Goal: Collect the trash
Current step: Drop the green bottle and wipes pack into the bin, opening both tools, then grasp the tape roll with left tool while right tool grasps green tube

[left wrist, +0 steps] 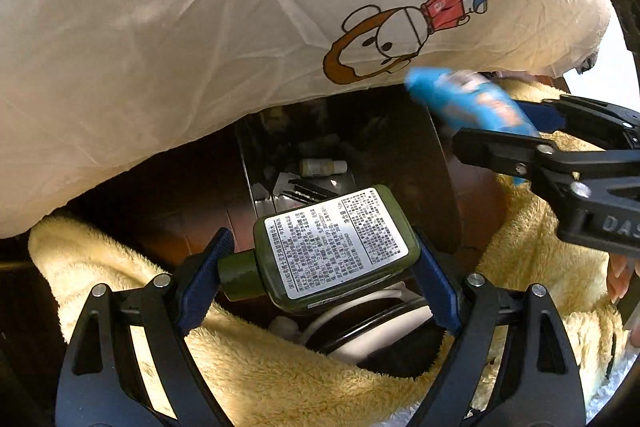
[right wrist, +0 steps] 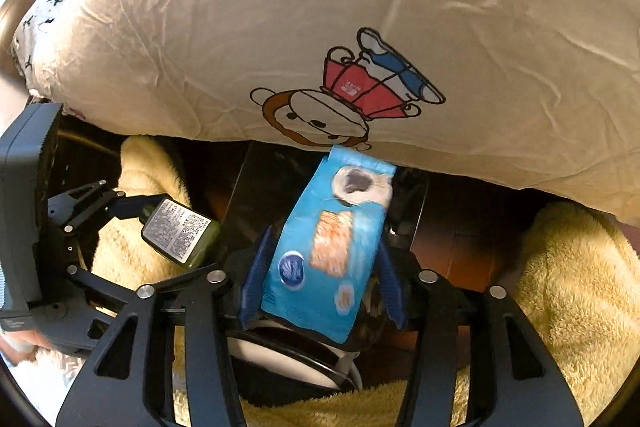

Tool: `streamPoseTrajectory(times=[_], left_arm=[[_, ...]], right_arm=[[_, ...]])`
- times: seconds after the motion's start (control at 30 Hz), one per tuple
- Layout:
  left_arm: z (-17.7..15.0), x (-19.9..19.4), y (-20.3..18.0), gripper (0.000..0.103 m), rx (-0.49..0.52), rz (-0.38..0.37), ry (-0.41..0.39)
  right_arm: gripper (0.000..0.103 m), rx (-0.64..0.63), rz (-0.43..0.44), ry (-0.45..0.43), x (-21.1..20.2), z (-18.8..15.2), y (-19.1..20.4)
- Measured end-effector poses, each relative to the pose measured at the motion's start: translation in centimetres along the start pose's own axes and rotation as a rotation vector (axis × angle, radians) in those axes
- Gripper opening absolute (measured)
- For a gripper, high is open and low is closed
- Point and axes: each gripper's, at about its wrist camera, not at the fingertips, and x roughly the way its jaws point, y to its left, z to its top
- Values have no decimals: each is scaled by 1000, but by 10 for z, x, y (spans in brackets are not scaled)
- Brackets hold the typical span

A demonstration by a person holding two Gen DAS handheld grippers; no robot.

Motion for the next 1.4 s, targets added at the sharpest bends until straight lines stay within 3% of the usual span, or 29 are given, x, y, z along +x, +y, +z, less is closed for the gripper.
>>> streamPoseTrajectory(times=[0.03,0.07,0.37,0.7,0.87,0.97,1.07,1.13,1.2,1.27,1.4], left_arm=[[-2,-1,-1,82,-5,1,3],[-3,-2,-1,84,-10,0,-1],[5,-38,5,95,-34,26,-104],[32,-121,10,95,-29,89,-329],[66,-154,19,95,-34,121,-433],[93,-165,26,95,-36,131,-473],[122,-168,34,95,-38,136,-505],[145,-169,40,91,-49,116,-514],[172,-167,44,79,-48,87,-517],[193,-163,44,77,-39,90,-519],[229,-153,40,68,-9,109,-522]], right_arm=[[70,3,0,-4,-1,0,-1],[72,7,2,-12,-4,0,-4],[75,40,-27,-116,-38,5,-17],[81,-30,-85,-357,-123,42,-17],[82,-50,-134,-462,-151,84,-24],[82,-13,-122,-484,-155,118,-36],[82,-15,-163,-499,-155,152,-41],[82,-18,-184,-488,-148,179,-43],[81,-25,-208,-469,-140,203,-43],[80,-23,-215,-452,-133,222,-45],[70,0,-199,-430,-117,251,-51]])
